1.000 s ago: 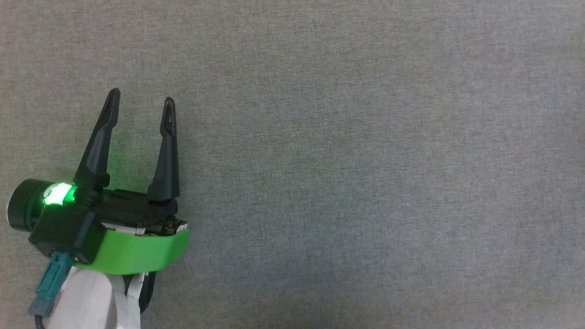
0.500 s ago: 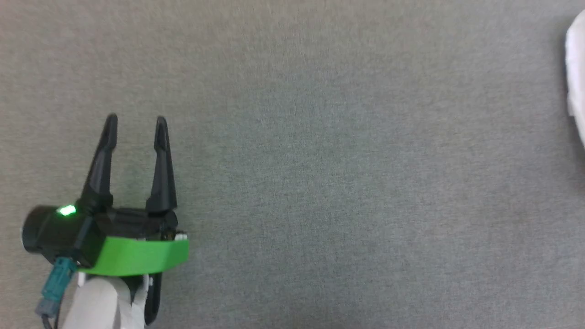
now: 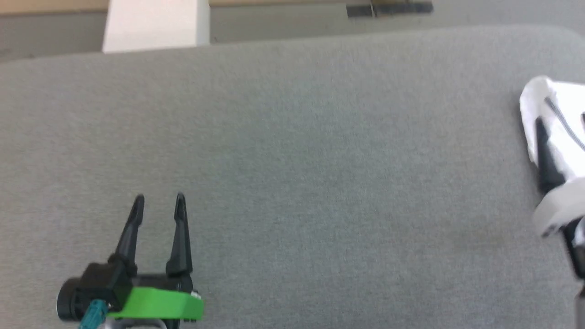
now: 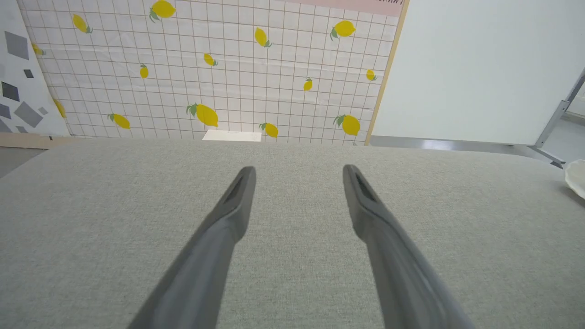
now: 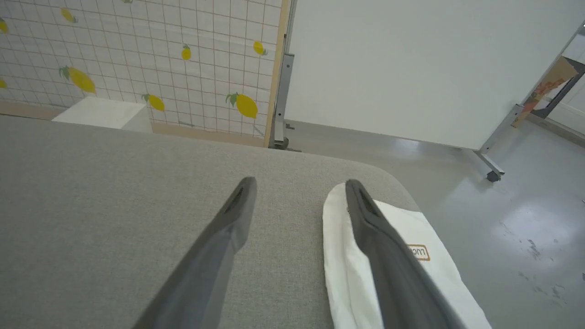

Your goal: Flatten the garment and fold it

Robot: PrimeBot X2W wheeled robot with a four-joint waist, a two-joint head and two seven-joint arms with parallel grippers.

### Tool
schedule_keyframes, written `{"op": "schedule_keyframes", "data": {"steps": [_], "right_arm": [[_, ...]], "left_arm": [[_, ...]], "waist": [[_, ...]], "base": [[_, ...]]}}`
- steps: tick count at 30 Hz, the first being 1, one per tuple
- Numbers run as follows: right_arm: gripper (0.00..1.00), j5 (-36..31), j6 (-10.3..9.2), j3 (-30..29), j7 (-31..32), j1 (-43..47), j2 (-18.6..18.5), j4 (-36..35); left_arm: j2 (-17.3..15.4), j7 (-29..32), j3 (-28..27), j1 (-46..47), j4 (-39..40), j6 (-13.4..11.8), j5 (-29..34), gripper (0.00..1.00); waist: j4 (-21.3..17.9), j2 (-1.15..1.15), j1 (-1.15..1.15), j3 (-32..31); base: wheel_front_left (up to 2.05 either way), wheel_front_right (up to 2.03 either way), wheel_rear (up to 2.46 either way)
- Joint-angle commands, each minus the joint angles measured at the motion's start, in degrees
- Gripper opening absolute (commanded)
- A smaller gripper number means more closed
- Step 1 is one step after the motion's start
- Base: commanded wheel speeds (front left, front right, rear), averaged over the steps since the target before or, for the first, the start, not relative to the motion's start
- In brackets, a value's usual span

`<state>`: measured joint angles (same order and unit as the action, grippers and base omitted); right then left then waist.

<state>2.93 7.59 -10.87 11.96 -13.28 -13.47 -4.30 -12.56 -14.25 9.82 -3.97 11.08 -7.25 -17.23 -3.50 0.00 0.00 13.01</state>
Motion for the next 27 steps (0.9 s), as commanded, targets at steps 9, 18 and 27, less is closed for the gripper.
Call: {"op": "schedule_keyframes", "data": {"steps": [9,18,27], "right_arm": [[1.0,-4.8,-0.1,3.5,-7.5,12.6,8.7,-5.5],[1.0,-3.6,-0.1,3.9,-13.6,20.2,10.6,-2.2],[1.0,-0.5,-0.1,3.5,-16.3,21.0,10.6,0.8]], "left_arm": [[0.3,0.9,1.3,-5.3,-1.1,-1.3,-0.3,1.0],[0.8,0.6,3.5,-7.1,-3.5,-0.7,-0.1,1.0],[1.2,-0.1,3.7,-6.7,-5.5,-0.6,0.1,1.0]], "waist": [[5.1,0.0,0.0,-10.6],[6.1,0.0,0.0,-12.1],[5.4,0.0,0.0,-11.4]], "base": [[0.0,0.0,0.0],[0.0,0.0,0.0],[0.0,0.0,0.0]]}}
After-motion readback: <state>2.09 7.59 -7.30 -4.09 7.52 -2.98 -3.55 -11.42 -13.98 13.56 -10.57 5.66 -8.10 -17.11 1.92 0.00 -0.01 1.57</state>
